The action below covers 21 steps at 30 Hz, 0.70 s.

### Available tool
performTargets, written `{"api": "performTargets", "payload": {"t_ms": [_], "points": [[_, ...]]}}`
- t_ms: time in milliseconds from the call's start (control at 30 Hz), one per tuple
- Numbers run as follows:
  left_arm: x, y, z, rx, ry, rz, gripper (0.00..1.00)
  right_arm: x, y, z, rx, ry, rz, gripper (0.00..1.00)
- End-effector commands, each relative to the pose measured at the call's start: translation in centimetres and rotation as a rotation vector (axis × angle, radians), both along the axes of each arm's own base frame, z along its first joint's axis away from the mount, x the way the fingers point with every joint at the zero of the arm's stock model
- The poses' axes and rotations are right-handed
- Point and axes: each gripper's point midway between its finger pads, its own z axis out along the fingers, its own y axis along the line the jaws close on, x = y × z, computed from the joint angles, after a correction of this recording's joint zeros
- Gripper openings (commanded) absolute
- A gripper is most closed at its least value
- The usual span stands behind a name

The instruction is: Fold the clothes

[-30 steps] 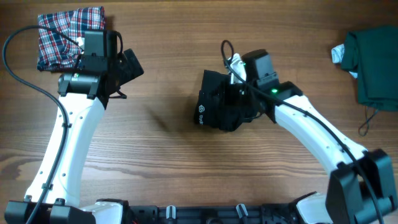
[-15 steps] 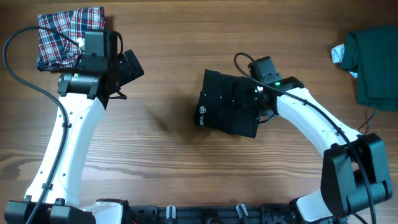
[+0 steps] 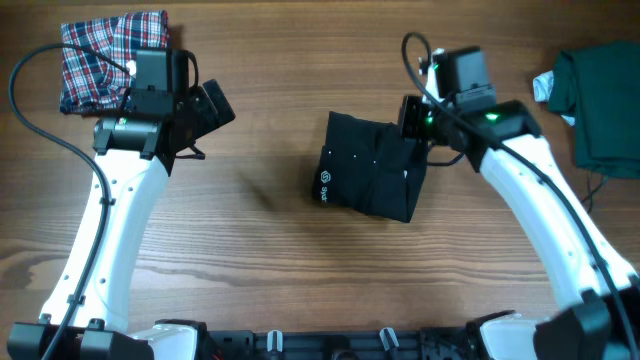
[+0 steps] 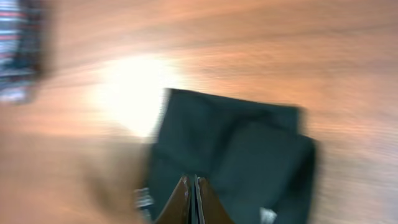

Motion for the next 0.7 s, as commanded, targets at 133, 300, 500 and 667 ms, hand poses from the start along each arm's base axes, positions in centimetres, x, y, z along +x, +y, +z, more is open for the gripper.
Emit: {"api": "performTargets", "payload": {"t_ms": [133,300,500,667], "points": [[0.1,0.1,-0.1,-0.008,-0.001,0.006,1.00,-1.2,4.0,-6.3,0.100,0.206,0.213,0.04],[0.1,0.1,-0.1,-0.008,0.000,0.006,1.00,-0.5,2.7,-13.6,-0.014,0.339,0.177,0.04],[0.1,0.1,-0.1,-0.008,-0.001,0.006,1.00,-0.4,-4.3,-18.9,-0.350,0.433,-0.085,0.04],[0.1,0.1,-0.1,-0.008,-0.001,0.006,1.00,0.6,-7.5,-19.6,-0.513,0.394,-0.210,0.05]]}}
